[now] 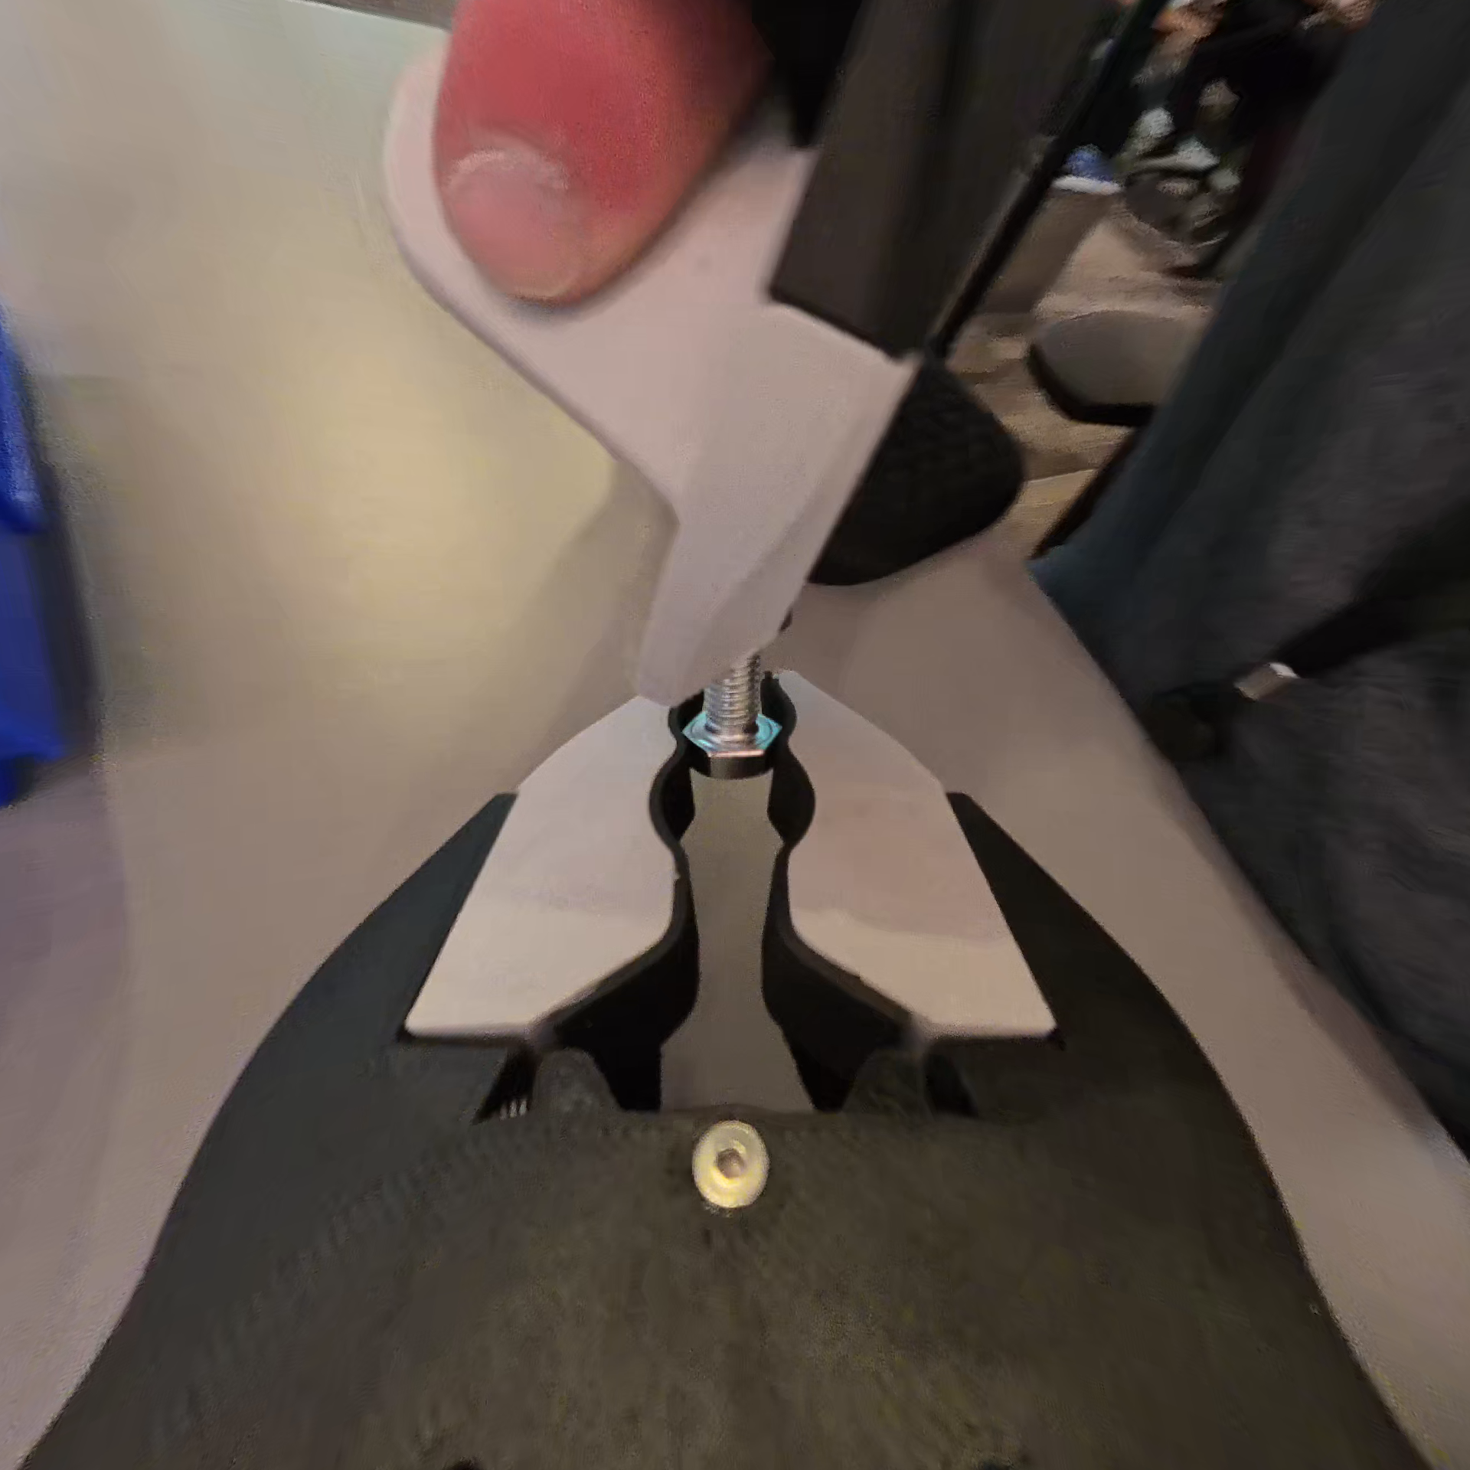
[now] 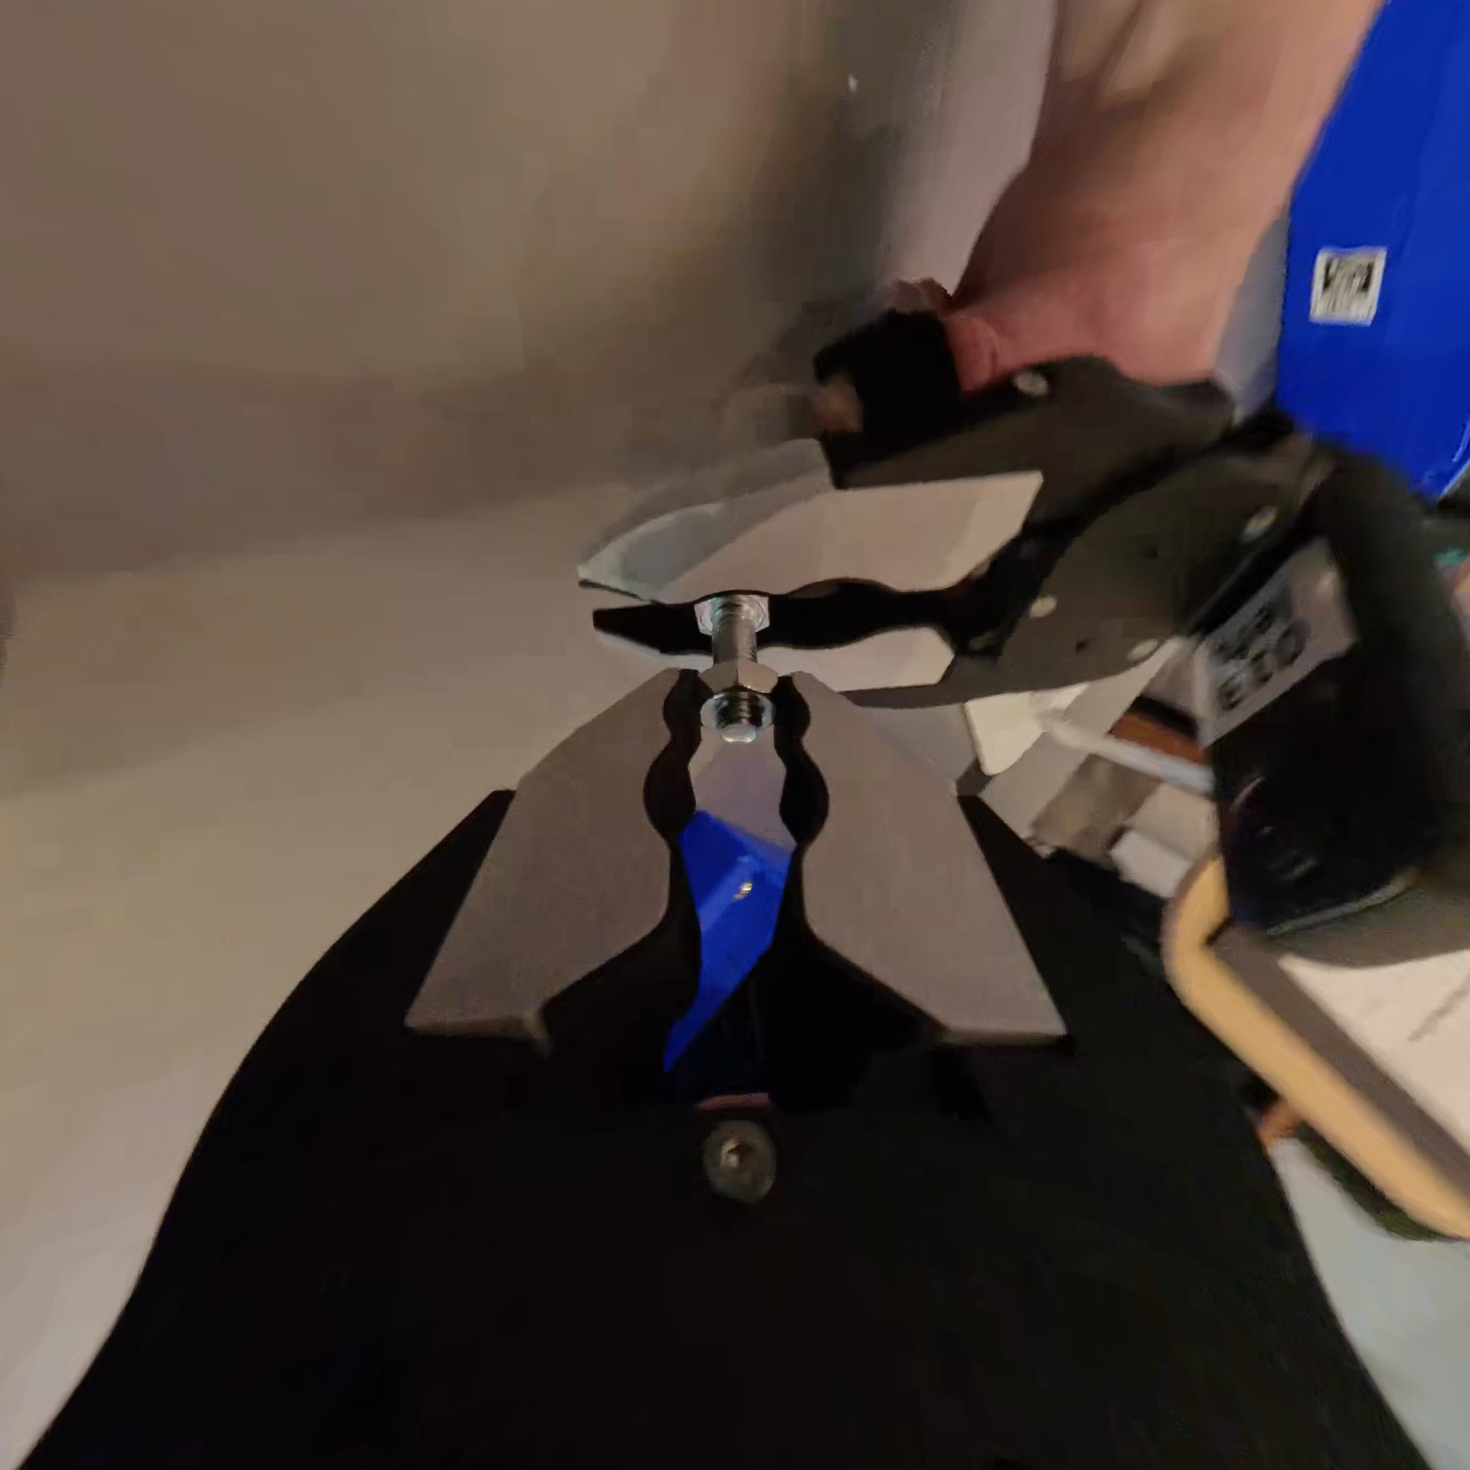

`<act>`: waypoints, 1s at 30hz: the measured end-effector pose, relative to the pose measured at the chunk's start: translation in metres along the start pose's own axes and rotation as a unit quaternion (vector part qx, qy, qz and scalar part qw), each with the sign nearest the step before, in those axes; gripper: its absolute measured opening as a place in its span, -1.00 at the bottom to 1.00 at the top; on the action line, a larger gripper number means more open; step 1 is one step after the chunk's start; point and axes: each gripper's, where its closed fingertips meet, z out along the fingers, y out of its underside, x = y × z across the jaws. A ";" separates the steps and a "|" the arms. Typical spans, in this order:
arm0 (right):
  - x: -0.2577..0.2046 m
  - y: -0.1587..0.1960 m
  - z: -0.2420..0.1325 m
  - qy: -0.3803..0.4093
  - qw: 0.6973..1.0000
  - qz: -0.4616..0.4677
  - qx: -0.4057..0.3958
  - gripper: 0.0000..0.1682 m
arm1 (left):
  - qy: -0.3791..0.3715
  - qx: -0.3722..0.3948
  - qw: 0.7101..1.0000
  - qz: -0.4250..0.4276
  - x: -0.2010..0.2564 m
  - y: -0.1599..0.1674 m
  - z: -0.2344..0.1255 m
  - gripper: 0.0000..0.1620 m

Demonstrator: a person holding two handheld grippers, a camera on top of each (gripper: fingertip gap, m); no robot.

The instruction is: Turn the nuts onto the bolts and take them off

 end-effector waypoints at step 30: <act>0.014 0.033 0.006 -0.052 0.632 0.731 0.253 -0.78 | -0.458 -0.111 0.868 0.153 -0.084 -0.012 -0.040 -0.82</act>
